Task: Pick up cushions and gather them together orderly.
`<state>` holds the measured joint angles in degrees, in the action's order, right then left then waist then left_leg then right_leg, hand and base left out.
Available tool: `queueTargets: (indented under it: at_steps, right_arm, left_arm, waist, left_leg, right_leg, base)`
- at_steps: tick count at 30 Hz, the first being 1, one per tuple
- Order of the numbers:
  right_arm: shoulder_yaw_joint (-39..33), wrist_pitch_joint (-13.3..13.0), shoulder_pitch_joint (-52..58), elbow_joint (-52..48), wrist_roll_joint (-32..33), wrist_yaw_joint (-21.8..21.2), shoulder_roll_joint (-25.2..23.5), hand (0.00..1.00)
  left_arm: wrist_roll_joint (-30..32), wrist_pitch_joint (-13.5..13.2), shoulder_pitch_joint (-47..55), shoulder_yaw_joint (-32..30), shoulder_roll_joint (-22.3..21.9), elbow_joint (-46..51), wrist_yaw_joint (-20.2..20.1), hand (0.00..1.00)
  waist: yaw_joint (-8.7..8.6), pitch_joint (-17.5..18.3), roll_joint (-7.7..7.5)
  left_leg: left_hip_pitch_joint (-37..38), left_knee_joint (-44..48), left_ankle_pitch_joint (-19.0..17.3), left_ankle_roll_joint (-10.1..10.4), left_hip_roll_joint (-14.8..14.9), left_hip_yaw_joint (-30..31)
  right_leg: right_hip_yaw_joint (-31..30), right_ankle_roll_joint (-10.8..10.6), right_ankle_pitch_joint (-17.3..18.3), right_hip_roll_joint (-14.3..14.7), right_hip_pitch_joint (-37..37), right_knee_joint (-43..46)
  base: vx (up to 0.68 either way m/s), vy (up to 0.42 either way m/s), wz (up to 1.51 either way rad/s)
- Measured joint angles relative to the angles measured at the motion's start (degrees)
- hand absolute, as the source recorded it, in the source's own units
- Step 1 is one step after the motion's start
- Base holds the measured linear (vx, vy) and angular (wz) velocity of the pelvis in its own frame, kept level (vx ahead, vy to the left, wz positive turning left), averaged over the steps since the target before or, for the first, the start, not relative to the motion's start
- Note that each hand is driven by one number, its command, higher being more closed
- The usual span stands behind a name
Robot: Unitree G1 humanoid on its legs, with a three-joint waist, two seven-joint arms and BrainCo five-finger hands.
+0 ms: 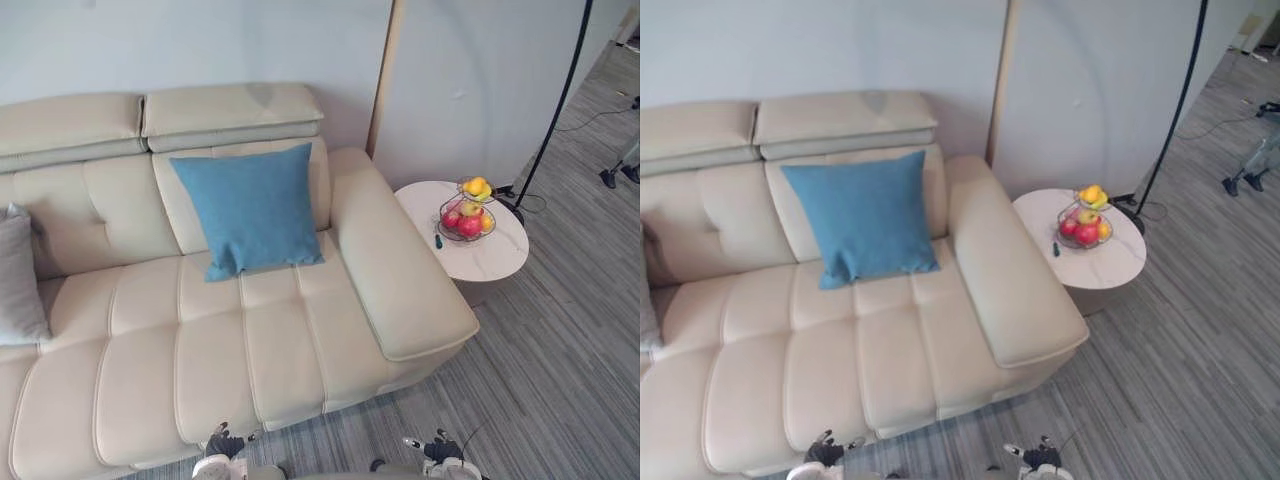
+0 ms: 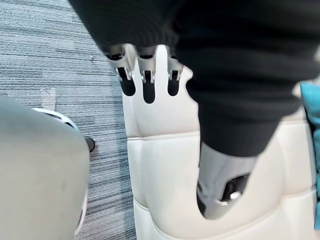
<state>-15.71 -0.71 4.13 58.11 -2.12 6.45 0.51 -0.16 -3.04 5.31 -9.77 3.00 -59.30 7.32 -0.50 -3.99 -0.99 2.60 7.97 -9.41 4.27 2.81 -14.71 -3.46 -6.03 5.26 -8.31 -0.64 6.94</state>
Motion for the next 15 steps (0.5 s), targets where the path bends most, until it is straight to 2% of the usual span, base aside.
queueTargets:
  at_steps: [3,6,7,8,9,10,11,12,14,15]
  right_arm:
    - [-0.37,0.02,-0.20,-0.40,0.00,-0.32,0.08,0.00]
    - [-0.35,0.06,-0.58,-0.55,0.00,-0.38,0.09,0.00]
    - [0.15,0.04,-0.90,-0.66,0.00,-0.39,0.20,0.00]
    - [0.24,0.04,-1.40,-0.71,0.00,-0.39,0.72,0.00]
    - [0.23,0.04,-1.58,-0.69,0.01,-0.38,0.71,0.00]
    - [0.23,0.04,-2.16,-0.72,0.02,-0.37,0.67,0.00]
    - [-0.11,0.04,-1.96,-0.73,0.80,-0.39,0.69,0.00]
    - [-0.38,-0.03,-1.93,-0.89,1.01,-0.35,0.92,0.00]
    - [-0.31,-0.05,-1.87,-0.81,0.98,-0.42,1.69,0.00]
    - [-0.52,-0.03,-1.91,-0.65,1.05,-0.43,1.90,0.00]
  left_arm:
    - [0.20,0.12,-0.10,-0.94,-1.29,-0.01,-0.17,0.00]
    - [0.24,0.17,-0.19,-2.78,-1.94,-0.01,-0.18,0.00]
    - [0.24,0.19,-0.18,-2.79,-2.16,-0.03,-0.20,0.00]
    - [0.24,0.17,-0.35,-2.80,-2.13,-0.01,-0.25,0.00]
    - [0.23,0.18,-0.41,-2.77,-2.18,-0.01,-0.26,0.00]
    - [0.16,0.26,-0.70,-2.61,-2.08,0.00,-0.27,0.00]
    - [0.16,0.47,-1.24,-2.47,-2.09,-0.05,-0.26,0.00]
    - [0.17,0.64,-1.45,-2.09,-2.06,-0.01,-0.27,0.00]
    - [0.17,0.74,-1.57,-1.59,-2.13,-0.01,-0.34,0.00]
    - [0.20,0.74,-1.58,-1.57,-2.08,-0.02,-0.47,0.00]
  waist:
    - [-0.12,-0.08,0.66]
    - [0.03,-0.44,1.08]
    - [0.16,-0.63,1.47]
    - [0.14,-1.00,2.19]
    - [0.14,-1.18,2.53]
    - [-0.26,-1.29,2.27]
    - [-0.50,-1.63,2.22]
    - [-0.80,-1.94,2.75]
    - [-1.19,-1.99,3.28]
    - [-0.93,-2.28,3.49]
  left_leg:
    - [1.96,-1.01,0.00,-0.02,1.08,-3.62]
    - [3.75,-0.96,-0.07,-0.04,3.19,-8.94]
    - [4.43,-0.85,-0.10,-0.10,4.25,-11.78]
    - [4.95,-0.65,-0.11,-0.12,5.47,-15.49]
    - [4.99,-0.61,-0.11,-0.14,5.96,-16.20]
    - [5.30,-0.53,-0.17,-0.20,6.06,-18.08]
    - [6.20,-0.59,-0.21,-0.14,5.66,-20.03]
    - [7.05,-0.50,-0.20,-0.14,5.77,-21.08]
    - [8.06,1.40,-0.94,1.01,6.52,-21.42]
    - [7.43,6.06,-1.42,1.75,8.22,-21.79]
  right_leg:
    - [-3.08,0.84,-0.81,1.56,-0.35,-1.10]
    - [-5.73,3.21,-3.22,4.56,-2.02,-0.89]
    - [-4.08,3.77,-4.92,5.93,-3.35,-0.23]
    - [2.32,5.44,-6.76,7.09,-5.21,-0.17]
    - [4.48,5.97,-6.76,7.06,-5.61,-0.25]
    - [13.80,9.04,-4.53,5.73,-6.36,0.47]
    - [21.37,9.91,-2.01,4.10,-6.50,2.05]
    - [24.31,9.62,-2.01,3.32,-6.42,2.66]
    - [22.20,8.45,-2.03,4.85,-6.07,3.34]
    - [20.31,8.51,-0.41,5.40,-6.20,4.28]
  base:
    - [0.14,-0.011,-0.66]
    - [0.10,-0.054,-1.18]
    - [0.06,-0.063,-1.81]
    - [0.06,-0.076,-1.62]
    - [0.05,-0.088,-1.45]
    - [0.03,-0.164,-1.03]
    - [0.02,-0.149,-1.03]
    - [0.01,-0.131,-0.84]
    - [0.03,-0.069,-0.70]
    - [0.08,-0.150,-0.81]
